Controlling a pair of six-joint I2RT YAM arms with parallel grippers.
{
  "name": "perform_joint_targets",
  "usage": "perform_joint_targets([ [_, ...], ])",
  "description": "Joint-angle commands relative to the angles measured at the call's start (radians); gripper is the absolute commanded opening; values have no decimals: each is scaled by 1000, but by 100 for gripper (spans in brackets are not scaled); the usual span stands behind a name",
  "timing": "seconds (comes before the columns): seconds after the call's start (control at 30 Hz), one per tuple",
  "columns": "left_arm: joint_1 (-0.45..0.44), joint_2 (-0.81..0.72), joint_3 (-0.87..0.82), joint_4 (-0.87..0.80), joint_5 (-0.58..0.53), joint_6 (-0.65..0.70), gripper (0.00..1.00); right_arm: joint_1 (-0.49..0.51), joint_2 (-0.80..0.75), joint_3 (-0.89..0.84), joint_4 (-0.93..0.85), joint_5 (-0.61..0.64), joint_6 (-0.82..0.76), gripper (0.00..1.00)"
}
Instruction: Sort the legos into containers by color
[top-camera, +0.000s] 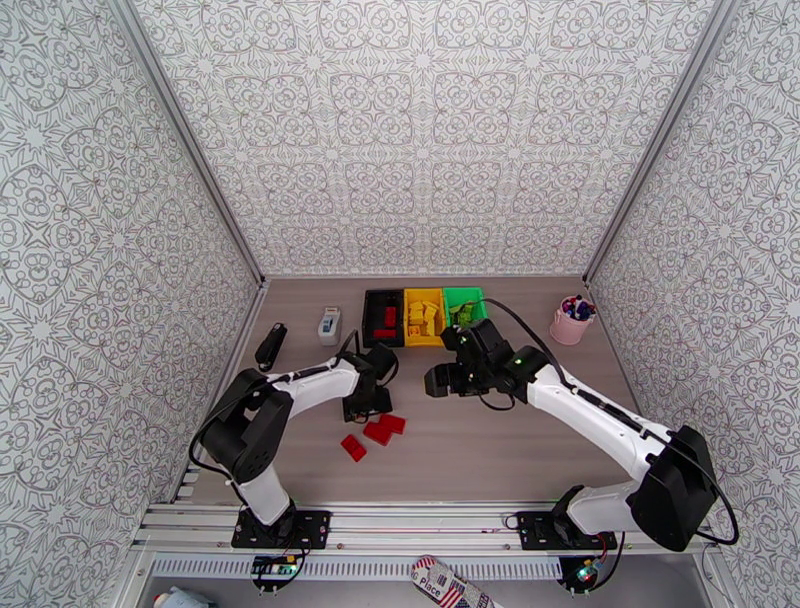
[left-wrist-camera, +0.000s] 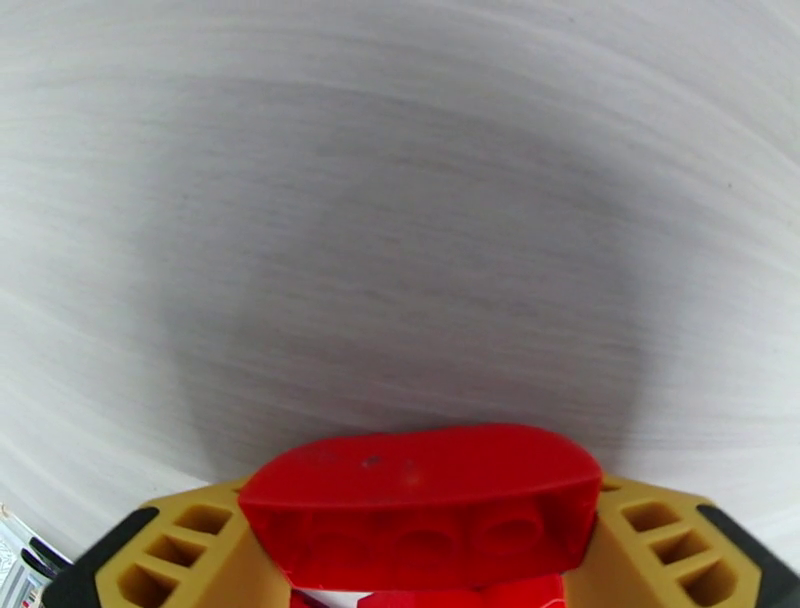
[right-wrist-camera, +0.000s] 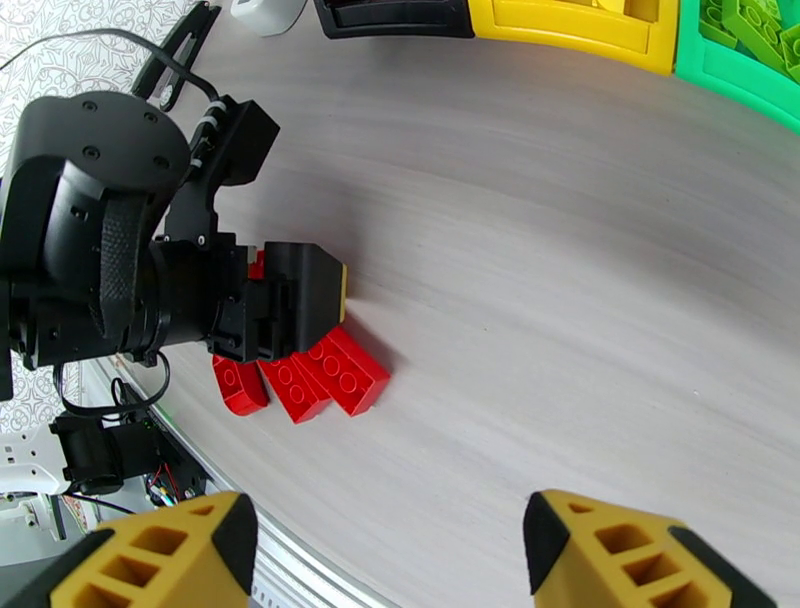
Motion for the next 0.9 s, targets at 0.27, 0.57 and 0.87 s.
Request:
perform_joint_targets([
  [0.27, 25, -23, 47, 93, 26, 63, 61, -6, 15, -10, 39, -45, 19, 73],
  [0.57, 149, -45, 217, 62, 108, 155, 60, -6, 104, 78, 96, -142, 56, 70],
  [0.87, 282, 169, 626, -38, 178, 246, 66, -7, 119, 162, 30, -102, 35, 71],
])
